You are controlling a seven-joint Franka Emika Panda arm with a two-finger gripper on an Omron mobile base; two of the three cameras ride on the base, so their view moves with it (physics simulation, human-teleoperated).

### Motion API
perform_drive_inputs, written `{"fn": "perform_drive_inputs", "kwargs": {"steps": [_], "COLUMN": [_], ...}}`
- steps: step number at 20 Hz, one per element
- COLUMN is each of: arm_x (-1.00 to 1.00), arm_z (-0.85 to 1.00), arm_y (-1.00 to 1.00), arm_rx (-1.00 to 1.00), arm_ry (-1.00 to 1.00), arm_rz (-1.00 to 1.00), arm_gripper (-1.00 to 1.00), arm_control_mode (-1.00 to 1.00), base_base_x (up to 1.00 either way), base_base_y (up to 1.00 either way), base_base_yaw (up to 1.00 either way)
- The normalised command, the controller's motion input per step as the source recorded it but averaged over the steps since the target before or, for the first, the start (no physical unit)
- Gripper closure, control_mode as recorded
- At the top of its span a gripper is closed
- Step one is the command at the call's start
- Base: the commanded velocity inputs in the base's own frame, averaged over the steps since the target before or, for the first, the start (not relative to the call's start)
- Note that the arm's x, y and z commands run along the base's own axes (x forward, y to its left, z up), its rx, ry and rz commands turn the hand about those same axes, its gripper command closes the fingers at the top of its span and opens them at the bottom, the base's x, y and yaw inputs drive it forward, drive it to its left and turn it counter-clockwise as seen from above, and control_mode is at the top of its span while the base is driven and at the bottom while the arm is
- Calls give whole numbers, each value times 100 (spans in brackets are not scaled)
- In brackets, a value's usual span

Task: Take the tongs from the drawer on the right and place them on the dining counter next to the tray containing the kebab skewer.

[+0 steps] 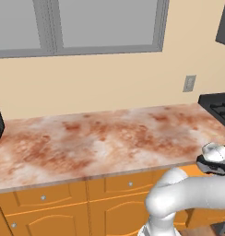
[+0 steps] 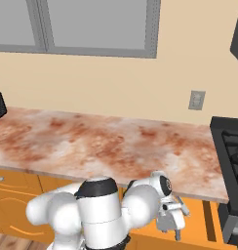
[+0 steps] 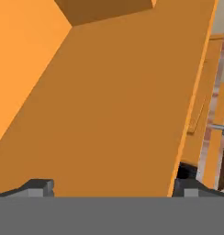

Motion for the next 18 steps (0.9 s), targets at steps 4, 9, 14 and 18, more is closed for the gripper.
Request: {"fn": "perform_drive_inputs", "kwargs": {"steps": [4,9,14,18], "arm_x": [-100,-100,-98,-4], "arm_z": [-99,-77,-41,0], "arm_y": [-76,-79,-61,0], "arm_rx": [11,23,16,0], "arm_ry": [24,11,5,0], "arm_rz": [-23,-29,-26,0], "arm_gripper": [-100,-100,-100,-100], "arm_control_mode": [-100,-100,-100,-100], "base_base_x": [0,0,0,0], "base_base_y": [0,0,0,0], "base_base_yaw": [0,0,0,0]}}
